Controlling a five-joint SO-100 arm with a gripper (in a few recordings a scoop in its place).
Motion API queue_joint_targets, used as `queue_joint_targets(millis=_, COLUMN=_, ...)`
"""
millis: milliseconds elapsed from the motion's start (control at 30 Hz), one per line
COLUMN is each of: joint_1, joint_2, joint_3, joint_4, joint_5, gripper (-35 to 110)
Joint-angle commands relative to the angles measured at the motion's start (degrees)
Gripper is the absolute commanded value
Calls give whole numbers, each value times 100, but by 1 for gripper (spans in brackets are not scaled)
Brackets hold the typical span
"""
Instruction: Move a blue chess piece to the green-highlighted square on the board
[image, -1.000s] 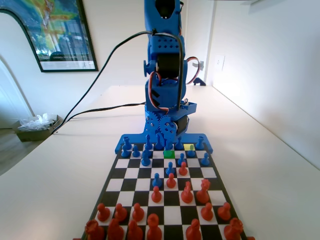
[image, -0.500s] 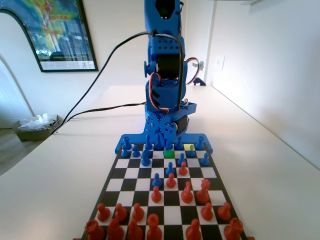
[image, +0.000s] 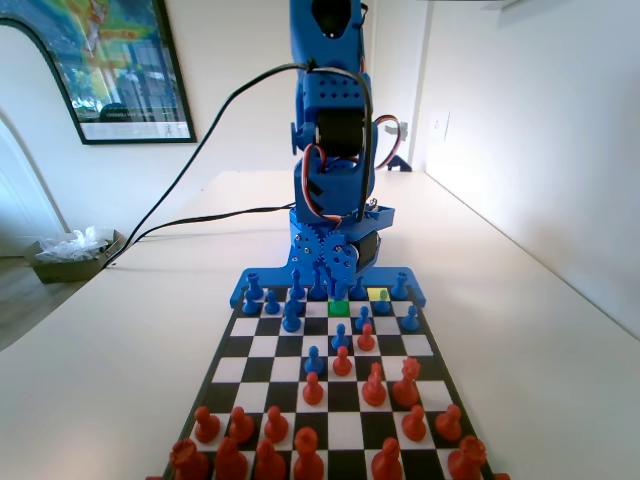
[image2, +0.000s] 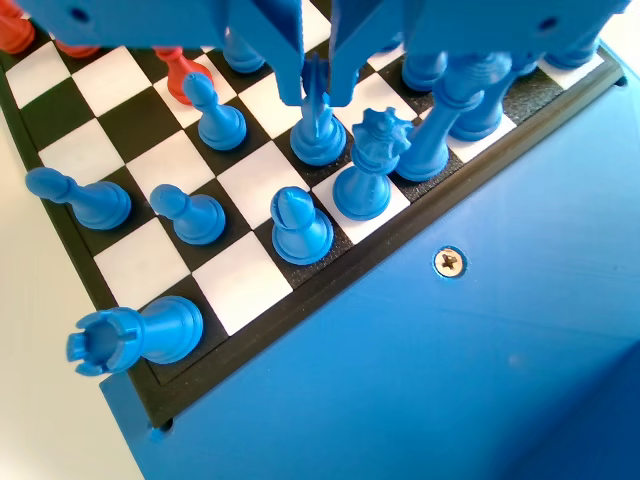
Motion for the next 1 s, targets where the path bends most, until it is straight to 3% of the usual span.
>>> queue_joint_targets(millis=0, joint_1=-9, joint_2=132, joint_3=-53, joint_4=53, joint_5=-114, gripper=8)
queue_joint_targets(millis=467, joint_1=-167, joint_2=624, joint_3=-510, joint_4=782, joint_5=141, gripper=8)
queue_joint_targets(millis=767, joint_1=-281, joint_2=958, joint_3=-1802, joint_4=1907, joint_5=396, gripper=6)
queue_joint_targets(millis=967, joint_1=-510, joint_2=1573, joint_3=-2742, joint_4=3190, joint_5=-193, gripper=3)
